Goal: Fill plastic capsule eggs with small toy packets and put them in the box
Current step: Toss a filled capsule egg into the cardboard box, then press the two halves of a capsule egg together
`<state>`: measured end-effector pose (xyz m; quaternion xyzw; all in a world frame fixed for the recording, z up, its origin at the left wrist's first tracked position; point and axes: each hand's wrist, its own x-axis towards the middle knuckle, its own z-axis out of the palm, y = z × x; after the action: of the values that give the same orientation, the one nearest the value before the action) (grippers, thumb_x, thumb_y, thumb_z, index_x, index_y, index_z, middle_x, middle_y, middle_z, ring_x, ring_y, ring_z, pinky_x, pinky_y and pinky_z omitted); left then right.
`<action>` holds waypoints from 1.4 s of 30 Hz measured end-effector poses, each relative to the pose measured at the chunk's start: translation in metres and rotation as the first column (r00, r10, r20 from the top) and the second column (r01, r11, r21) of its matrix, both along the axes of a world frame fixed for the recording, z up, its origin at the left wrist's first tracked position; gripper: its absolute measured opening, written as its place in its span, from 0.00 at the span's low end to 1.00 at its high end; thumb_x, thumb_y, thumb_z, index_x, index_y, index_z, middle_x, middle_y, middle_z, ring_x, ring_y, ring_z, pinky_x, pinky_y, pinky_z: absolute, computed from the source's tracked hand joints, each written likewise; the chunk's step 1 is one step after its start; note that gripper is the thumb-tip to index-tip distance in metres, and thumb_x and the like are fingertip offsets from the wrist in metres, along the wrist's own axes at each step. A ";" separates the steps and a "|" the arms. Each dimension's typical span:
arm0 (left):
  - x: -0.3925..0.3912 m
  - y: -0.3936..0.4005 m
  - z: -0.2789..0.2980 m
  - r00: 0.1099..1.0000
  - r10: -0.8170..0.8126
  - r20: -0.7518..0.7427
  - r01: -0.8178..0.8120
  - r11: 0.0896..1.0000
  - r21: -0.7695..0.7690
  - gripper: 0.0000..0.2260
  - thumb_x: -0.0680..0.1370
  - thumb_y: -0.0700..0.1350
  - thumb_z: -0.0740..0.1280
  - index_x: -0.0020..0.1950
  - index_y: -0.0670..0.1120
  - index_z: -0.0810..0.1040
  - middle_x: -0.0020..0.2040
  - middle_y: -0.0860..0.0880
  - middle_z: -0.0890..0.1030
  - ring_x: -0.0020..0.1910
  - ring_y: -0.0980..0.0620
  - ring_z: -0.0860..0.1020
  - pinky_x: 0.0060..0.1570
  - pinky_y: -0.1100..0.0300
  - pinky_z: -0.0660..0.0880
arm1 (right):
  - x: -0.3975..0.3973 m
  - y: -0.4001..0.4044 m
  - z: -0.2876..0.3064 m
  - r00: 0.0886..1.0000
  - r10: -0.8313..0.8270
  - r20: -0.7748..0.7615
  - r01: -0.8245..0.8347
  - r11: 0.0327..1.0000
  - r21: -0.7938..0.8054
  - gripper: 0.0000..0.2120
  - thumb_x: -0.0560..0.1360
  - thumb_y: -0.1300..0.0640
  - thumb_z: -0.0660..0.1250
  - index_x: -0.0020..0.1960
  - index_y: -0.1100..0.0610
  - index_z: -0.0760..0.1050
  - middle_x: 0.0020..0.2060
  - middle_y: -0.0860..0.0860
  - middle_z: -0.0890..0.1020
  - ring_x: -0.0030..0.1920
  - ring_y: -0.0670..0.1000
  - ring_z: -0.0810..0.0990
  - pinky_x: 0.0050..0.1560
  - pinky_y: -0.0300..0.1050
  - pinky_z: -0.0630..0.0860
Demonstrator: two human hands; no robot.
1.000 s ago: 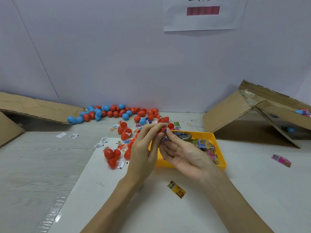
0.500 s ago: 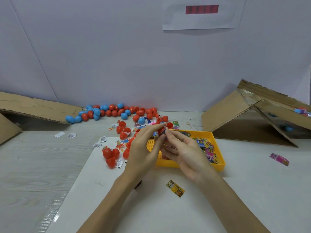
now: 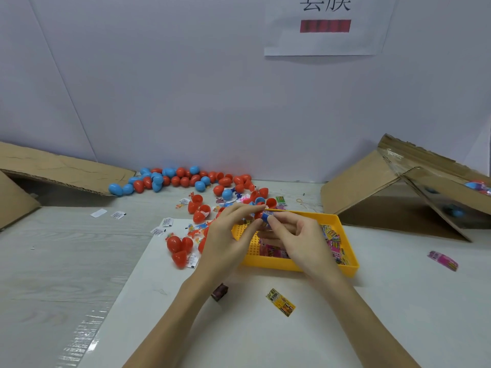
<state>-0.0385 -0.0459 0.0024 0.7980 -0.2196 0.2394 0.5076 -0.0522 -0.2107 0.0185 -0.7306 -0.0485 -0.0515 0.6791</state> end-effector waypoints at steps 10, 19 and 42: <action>0.005 0.000 -0.010 0.973 0.157 0.168 -0.209 0.909 0.361 0.13 0.82 0.45 0.68 0.66 0.46 0.80 0.60 0.51 0.81 0.61 0.54 0.75 0.61 0.67 0.69 | 0.009 -0.024 0.008 0.985 -0.005 -0.171 0.038 0.982 0.187 0.09 0.81 0.59 0.69 0.59 0.61 0.83 0.47 0.56 0.89 0.45 0.50 0.87 0.40 0.36 0.80; 0.009 0.002 -0.020 0.973 0.161 0.166 -0.226 0.822 0.523 0.10 0.84 0.47 0.64 0.58 0.47 0.84 0.58 0.51 0.80 0.57 0.51 0.75 0.56 0.57 0.74 | 0.053 -0.130 0.105 0.948 -0.242 -0.209 0.302 0.462 0.834 0.07 0.85 0.63 0.61 0.61 0.63 0.74 0.63 0.63 0.81 0.47 0.53 0.88 0.39 0.35 0.81; 0.043 0.012 0.009 0.926 0.210 -0.312 -0.146 0.965 0.218 0.08 0.80 0.53 0.70 0.57 0.52 0.81 0.50 0.57 0.80 0.49 0.59 0.78 0.44 0.68 0.73 | 0.032 -0.023 -0.008 0.957 0.148 -0.249 -0.017 0.886 0.463 0.11 0.83 0.63 0.65 0.52 0.63 0.87 0.45 0.59 0.87 0.42 0.51 0.87 0.40 0.39 0.83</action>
<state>0.0050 -0.0343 0.0115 0.8885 -0.0789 0.1243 0.4346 -0.0201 -0.2339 0.0108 -0.5482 0.0292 0.0708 0.8329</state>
